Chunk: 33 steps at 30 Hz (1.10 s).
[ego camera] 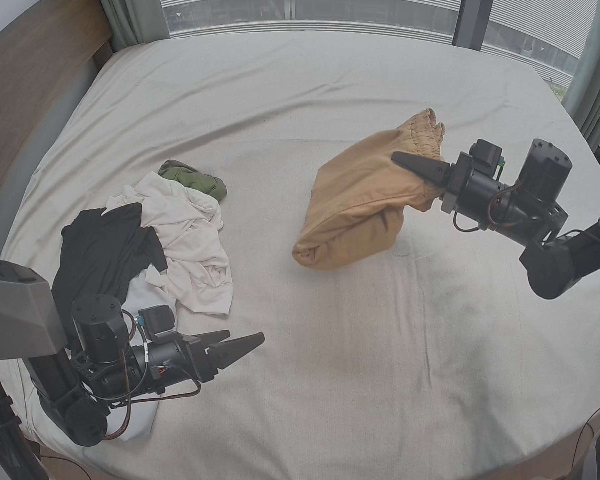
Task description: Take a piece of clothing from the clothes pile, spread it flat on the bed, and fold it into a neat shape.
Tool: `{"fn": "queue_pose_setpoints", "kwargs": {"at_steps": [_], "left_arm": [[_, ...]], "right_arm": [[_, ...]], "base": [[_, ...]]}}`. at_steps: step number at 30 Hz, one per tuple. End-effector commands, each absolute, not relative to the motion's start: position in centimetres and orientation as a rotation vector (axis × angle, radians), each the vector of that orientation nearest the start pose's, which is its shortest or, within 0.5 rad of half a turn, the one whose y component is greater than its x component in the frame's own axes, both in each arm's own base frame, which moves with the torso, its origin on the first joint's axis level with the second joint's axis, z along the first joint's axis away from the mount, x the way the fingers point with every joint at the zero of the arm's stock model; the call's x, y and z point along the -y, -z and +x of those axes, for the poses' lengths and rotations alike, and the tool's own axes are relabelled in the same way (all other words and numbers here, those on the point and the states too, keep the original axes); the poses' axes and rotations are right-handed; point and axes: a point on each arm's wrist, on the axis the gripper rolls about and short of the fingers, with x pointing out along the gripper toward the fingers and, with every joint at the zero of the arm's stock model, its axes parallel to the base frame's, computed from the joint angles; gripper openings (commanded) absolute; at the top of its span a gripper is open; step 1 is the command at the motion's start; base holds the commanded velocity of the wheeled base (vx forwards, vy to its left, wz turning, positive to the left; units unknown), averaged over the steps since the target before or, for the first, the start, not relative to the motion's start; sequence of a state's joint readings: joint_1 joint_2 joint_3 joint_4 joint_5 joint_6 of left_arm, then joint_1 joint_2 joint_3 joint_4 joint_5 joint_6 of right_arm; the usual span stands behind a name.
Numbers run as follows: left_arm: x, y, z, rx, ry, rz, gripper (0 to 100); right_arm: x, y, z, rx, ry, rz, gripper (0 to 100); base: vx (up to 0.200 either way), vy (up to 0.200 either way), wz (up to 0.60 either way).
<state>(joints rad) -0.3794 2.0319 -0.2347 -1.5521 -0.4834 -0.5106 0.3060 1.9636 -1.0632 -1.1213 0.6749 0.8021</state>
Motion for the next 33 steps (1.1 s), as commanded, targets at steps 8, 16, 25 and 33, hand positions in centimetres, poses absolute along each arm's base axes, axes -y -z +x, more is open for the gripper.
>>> {"fn": "queue_pose_setpoints", "kwargs": {"at_steps": [8, 16, 25, 33], "left_arm": [[10.8, -5.7, 24.1, -0.473, 0.779, -0.489, 100], [10.7, -5.6, 23.9, -0.476, 0.775, -0.489, 100], [10.7, -5.5, 23.9, -0.484, 0.774, -0.491, 100], [10.7, -5.4, 23.8, -0.487, 0.773, -0.491, 100]], "right_arm": [[-14.2, -21.4, 41.9, -0.178, -0.997, 0.692, 0], [-14.6, -21.3, 45.3, -0.17, -0.985, 0.693, 0], [-14.9, -20.2, 47.9, -0.167, -0.976, 0.694, 0], [-15.0, -17.8, 50.1, -0.174, -0.934, 0.707, 0]], "base": [[0.0, 0.0, 0.0], [0.0, 0.0, 0.0], [0.0, 0.0, 0.0], [0.0, 0.0, 0.0]]}}
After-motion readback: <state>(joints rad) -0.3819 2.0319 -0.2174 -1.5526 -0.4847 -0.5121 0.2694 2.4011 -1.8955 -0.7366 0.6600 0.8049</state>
